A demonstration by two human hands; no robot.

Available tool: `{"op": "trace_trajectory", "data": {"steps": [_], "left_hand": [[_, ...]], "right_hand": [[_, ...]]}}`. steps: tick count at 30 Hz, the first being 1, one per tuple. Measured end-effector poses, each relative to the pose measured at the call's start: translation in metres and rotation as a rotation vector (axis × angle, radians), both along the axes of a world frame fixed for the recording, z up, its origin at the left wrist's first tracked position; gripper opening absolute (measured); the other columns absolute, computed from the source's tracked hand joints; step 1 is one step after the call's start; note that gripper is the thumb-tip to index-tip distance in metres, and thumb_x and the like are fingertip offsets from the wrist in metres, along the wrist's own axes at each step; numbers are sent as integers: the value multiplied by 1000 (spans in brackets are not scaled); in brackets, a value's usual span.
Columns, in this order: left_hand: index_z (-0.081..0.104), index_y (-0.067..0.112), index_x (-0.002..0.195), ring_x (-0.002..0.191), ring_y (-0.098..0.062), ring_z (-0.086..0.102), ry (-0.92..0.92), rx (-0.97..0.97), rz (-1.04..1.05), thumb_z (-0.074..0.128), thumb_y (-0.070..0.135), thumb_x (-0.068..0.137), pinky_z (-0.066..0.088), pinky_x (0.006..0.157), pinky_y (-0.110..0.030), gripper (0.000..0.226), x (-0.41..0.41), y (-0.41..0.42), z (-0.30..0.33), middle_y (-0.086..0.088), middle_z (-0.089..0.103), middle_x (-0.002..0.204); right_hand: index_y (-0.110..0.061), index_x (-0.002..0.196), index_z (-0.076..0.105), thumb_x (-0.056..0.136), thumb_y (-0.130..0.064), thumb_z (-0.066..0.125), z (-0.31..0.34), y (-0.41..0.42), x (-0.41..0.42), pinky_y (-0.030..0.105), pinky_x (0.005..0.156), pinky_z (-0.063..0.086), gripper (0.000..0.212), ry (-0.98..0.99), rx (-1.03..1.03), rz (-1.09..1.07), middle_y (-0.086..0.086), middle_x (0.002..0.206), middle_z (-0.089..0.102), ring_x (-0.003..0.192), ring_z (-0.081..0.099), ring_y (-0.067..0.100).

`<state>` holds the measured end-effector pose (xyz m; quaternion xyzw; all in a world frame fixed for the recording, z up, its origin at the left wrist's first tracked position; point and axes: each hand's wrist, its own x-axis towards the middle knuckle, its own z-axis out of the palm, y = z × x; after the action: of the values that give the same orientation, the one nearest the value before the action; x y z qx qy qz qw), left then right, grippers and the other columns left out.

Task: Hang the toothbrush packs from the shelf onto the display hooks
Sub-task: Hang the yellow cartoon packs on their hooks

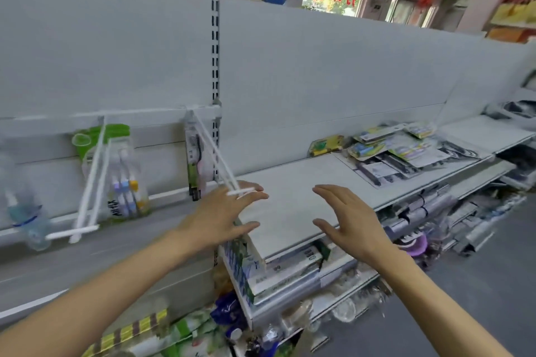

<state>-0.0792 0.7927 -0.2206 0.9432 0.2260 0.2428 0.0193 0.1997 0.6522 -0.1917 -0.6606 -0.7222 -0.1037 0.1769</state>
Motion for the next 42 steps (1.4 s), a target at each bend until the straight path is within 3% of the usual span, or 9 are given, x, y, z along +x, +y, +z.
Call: {"op": "trace_trajectory", "data": {"steps": [4,9,14,19,26,29,34,38,42], "left_hand": [[49,32,139,130,-11,46,-36,60,36,53,57,93,42,106,-32,52,60,28,-1,9,50,143],[45,36,139,131,-9,44,-50,39,138,54,56,93,43,104,-29,51,149,51,-1,14,45,145],[43,36,140,132,-10,42,-37,-9,248,56,51,92,43,102,-27,52,245,74,-5,15,42,146],[46,24,142,134,-21,43,4,-20,359,64,40,89,46,100,-36,58,332,118,-5,2,42,149],[50,13,139,124,-29,47,110,27,483,75,27,77,50,97,-43,68,399,156,-19,-8,53,134],[55,15,133,114,-33,50,115,47,594,79,23,72,52,90,-42,66,414,160,-22,-8,58,122],[72,19,93,84,-28,60,160,214,697,87,13,58,52,71,-35,38,421,176,-20,-1,65,87],[71,21,83,80,-24,61,171,153,715,81,0,55,49,72,-32,37,421,177,-11,2,63,84],[63,14,94,86,-27,60,-52,17,690,65,-2,75,45,63,-33,25,409,163,3,-4,62,94]], "right_hand": [[-20,145,47,93,-42,64,-4,35,74,31,102,45,59,-13,-19,-46,-5,147,50,135,46,17],[-19,148,40,97,-37,58,-8,89,169,39,97,47,57,118,-89,-202,0,150,45,135,44,23],[-9,143,45,97,-27,59,-7,131,265,41,88,49,51,195,-119,-262,11,138,53,123,52,31],[-10,144,46,95,-27,63,-9,168,331,37,83,50,55,504,-203,-276,15,125,65,111,62,30],[-24,138,54,95,-30,64,-12,193,363,29,70,49,46,709,-258,-170,6,105,74,88,64,18],[-23,139,55,93,-26,64,-15,198,364,29,74,49,47,900,-304,-160,2,103,74,91,66,17],[-14,141,51,90,-7,64,-23,203,357,22,74,50,53,1316,-364,-134,3,104,72,87,67,11],[-21,136,59,88,-10,65,-36,202,361,44,103,51,50,1464,-276,-128,2,127,67,108,68,18],[-27,111,75,87,-32,74,-39,192,361,45,95,56,24,1491,-73,-125,-2,108,76,98,73,17]]}}
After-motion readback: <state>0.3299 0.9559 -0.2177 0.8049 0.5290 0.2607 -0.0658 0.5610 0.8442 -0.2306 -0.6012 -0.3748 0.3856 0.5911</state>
